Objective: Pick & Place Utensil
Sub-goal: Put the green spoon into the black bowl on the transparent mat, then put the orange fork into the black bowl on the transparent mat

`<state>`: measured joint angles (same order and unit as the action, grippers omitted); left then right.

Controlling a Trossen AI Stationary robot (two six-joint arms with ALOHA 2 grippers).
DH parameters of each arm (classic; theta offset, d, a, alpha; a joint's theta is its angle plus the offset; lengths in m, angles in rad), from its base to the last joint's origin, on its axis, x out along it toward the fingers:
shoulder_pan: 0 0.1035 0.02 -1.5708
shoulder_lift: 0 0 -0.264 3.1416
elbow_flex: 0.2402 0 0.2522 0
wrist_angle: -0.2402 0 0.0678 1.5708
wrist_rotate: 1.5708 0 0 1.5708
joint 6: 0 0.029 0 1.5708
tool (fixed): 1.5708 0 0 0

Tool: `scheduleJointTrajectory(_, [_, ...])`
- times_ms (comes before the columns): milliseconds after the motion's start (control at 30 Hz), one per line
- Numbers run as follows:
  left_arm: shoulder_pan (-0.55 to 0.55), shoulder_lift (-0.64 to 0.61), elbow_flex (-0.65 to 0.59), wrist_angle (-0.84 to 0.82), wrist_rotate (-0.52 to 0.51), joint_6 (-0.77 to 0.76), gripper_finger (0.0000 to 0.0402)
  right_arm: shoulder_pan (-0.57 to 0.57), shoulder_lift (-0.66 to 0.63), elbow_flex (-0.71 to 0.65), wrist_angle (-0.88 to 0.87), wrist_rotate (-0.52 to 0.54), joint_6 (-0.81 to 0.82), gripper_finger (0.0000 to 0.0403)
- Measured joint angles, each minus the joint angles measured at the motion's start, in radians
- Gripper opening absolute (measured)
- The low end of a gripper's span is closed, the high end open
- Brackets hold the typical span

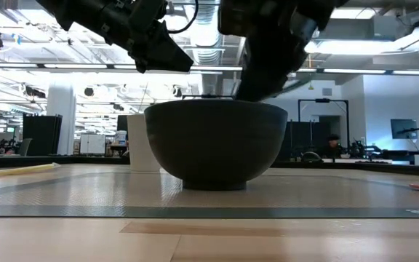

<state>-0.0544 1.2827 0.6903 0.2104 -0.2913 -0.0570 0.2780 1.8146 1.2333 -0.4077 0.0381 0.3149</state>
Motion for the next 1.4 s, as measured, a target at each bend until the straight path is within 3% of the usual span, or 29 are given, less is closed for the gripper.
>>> scheduleJointTrajectory(333, [0.0,0.0,0.0,-0.002,0.0,0.0,0.0126,-0.04,0.055,-0.002,-0.011,-0.093,-0.007,0.0023])
scheduleJointTrajectory(600, [0.0,0.0,0.0,-0.009,0.0,0.0,0.0126,-0.045,0.071,-0.002,0.0,-0.097,-0.016,0.0019])
scheduleJointTrajectory(867, [0.0,0.0,0.0,-0.008,0.0,0.0,0.0126,-0.045,0.071,-0.002,0.002,-0.093,-0.052,0.0076])
scheduleJointTrajectory(1100, [0.0,0.0,0.0,-0.008,0.0,-0.003,0.0126,-0.045,0.069,-0.002,0.027,-0.091,-0.052,0.01])
scheduleJointTrajectory(1400, [0.0,0.0,0.0,-0.008,0.001,-0.003,0.0126,-0.048,0.06,0.163,-0.193,-0.091,-0.026,0.0102])
